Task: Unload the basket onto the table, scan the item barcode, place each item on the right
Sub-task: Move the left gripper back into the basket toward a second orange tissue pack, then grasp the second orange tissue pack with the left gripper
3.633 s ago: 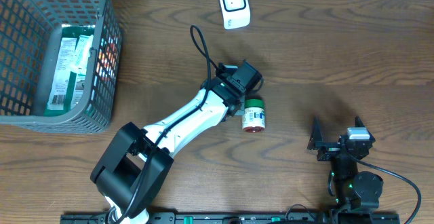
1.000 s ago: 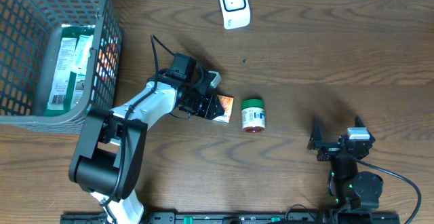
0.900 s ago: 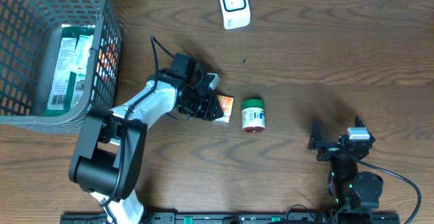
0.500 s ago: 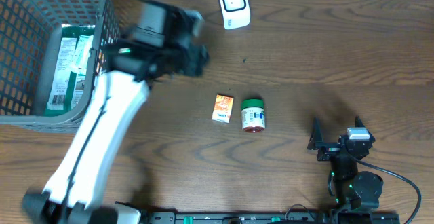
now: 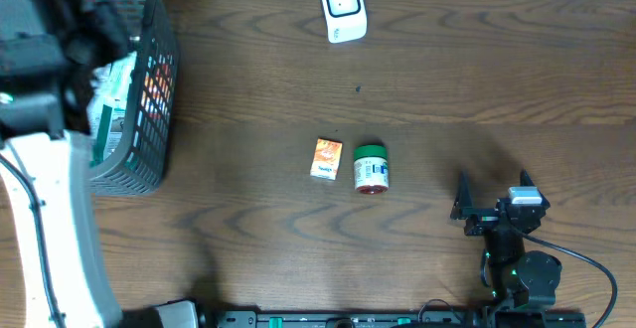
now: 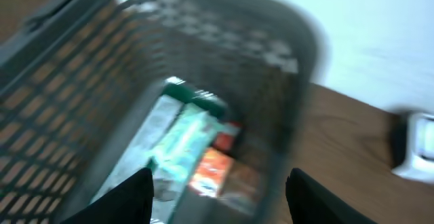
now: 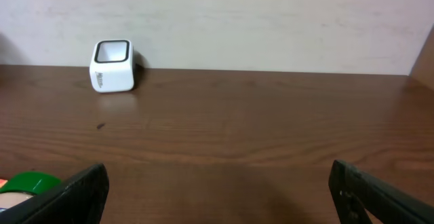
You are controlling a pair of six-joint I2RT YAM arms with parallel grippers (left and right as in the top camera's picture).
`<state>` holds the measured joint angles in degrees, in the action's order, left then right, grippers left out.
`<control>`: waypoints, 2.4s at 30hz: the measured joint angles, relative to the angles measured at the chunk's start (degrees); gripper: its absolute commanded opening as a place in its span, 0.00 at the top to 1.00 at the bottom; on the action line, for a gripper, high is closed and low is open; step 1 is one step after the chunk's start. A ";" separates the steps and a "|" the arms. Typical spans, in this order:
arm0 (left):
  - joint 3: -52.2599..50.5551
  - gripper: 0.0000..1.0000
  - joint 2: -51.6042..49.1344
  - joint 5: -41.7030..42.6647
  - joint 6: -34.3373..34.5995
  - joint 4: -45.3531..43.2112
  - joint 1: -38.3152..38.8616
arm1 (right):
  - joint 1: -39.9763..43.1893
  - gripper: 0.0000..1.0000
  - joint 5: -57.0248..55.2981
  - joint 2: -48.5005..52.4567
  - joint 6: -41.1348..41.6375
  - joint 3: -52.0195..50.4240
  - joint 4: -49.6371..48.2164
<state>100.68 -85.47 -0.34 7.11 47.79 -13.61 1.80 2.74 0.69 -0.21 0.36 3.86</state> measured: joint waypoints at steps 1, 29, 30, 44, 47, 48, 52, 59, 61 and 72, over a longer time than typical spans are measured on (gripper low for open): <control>0.00 0.36 -1.11 0.94 -0.02 0.02 -1.75 | 0.00 0.01 0.02 0.00 0.00 0.00 0.00; -0.04 0.28 -37.48 29.00 -11.93 3.37 -13.60 | 0.00 0.01 0.02 0.00 0.00 0.00 0.00; -0.04 0.28 -38.10 29.07 -11.93 3.34 -13.60 | 0.00 0.01 0.02 0.00 0.00 0.00 0.00; -0.68 0.43 -40.37 28.22 -13.20 2.12 -13.49 | 0.00 0.01 0.02 0.00 0.00 0.00 0.02; -1.25 0.43 -40.37 28.04 -13.20 1.62 -13.42 | 0.00 0.01 0.02 0.00 0.00 0.00 0.00; -1.25 0.43 -40.37 28.04 -13.20 1.57 -13.38 | -0.02 0.01 0.00 0.00 0.00 0.00 0.02; -1.25 0.43 -40.35 28.09 -13.09 1.51 -13.33 | 0.00 0.01 0.00 0.00 0.00 0.00 0.02; -1.25 0.72 -39.95 30.10 -11.87 1.70 -13.33 | 0.00 0.01 0.02 0.00 0.00 0.00 0.00; -1.25 0.78 -39.39 30.69 -11.63 1.73 -13.31 | 0.00 0.01 0.02 0.00 0.00 0.00 0.00; -1.25 0.72 -26.12 25.83 -6.69 1.73 -13.90 | 0.00 0.01 0.02 0.00 0.00 0.00 0.02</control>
<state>99.44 -111.59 25.50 0.43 49.52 -27.51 1.80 2.76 0.69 -0.21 0.36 3.88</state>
